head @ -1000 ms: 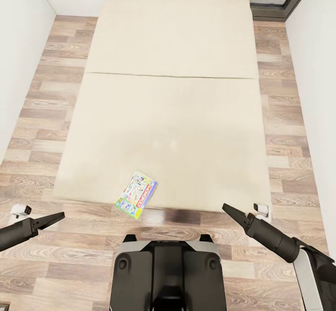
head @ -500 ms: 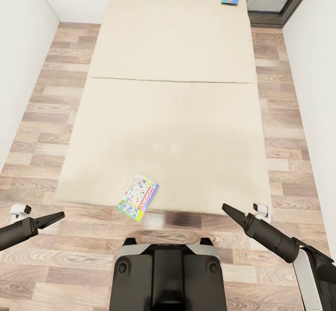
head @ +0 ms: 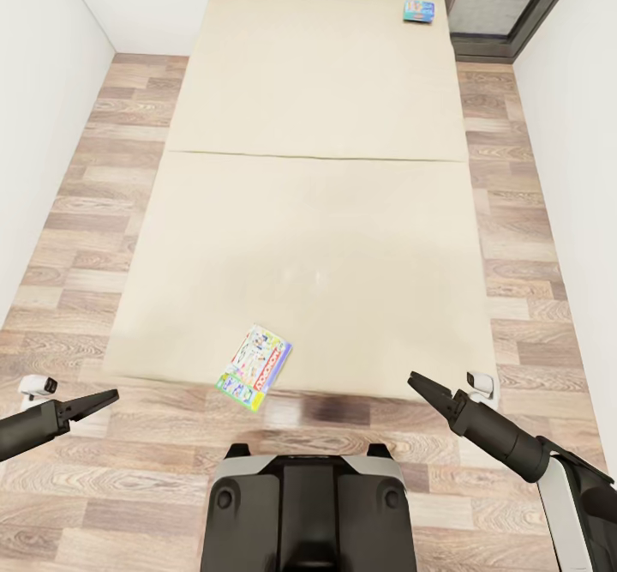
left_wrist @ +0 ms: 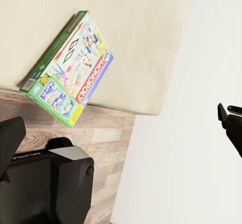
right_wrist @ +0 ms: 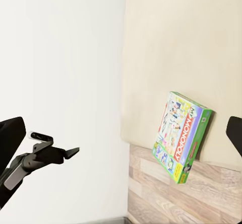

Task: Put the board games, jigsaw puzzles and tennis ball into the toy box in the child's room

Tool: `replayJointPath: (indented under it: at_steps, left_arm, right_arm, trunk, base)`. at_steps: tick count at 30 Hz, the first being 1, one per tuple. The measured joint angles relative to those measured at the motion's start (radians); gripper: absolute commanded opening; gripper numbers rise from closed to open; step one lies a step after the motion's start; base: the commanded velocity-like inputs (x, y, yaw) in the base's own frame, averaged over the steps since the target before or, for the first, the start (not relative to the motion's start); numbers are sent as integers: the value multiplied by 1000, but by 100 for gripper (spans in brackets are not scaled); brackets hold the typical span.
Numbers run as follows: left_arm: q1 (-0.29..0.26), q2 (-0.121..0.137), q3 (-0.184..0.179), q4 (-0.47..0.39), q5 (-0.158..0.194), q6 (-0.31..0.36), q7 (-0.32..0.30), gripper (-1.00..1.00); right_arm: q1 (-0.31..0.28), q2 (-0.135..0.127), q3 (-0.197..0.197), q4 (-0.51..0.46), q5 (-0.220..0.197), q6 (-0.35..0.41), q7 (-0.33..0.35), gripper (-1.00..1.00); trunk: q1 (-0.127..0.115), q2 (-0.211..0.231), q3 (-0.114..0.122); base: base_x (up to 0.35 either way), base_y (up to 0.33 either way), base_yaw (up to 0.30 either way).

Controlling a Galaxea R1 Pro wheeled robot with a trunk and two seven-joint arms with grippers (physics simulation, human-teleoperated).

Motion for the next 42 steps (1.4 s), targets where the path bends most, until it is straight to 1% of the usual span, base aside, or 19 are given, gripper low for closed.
replayJointPath:
  at_steps: [6, 18, 42]
  left_arm:
    - [0, 0, 0, 0, 0, 0, 0, 100]
    - [0, 0, -1, 1, 0, 0, 1, 100]
    - [0, -10, -2, 1, -1, -2, 1, 100]
  right_arm:
    - [-1, 0, 0, 0, 0, -1, 1, 100]
    - [-1, 0, 1, 0, 0, -2, 0, 100]
    - [-1, 0, 1, 1, 0, -3, 0, 100]
  trunk:
    - [0, 0, 10]
    - [0, 0, 30]
    - [0, 0, 69]
  base:
    - [-16, 0, 0]
    - [-95, 0, 0]
    - [-4, 0, 4]
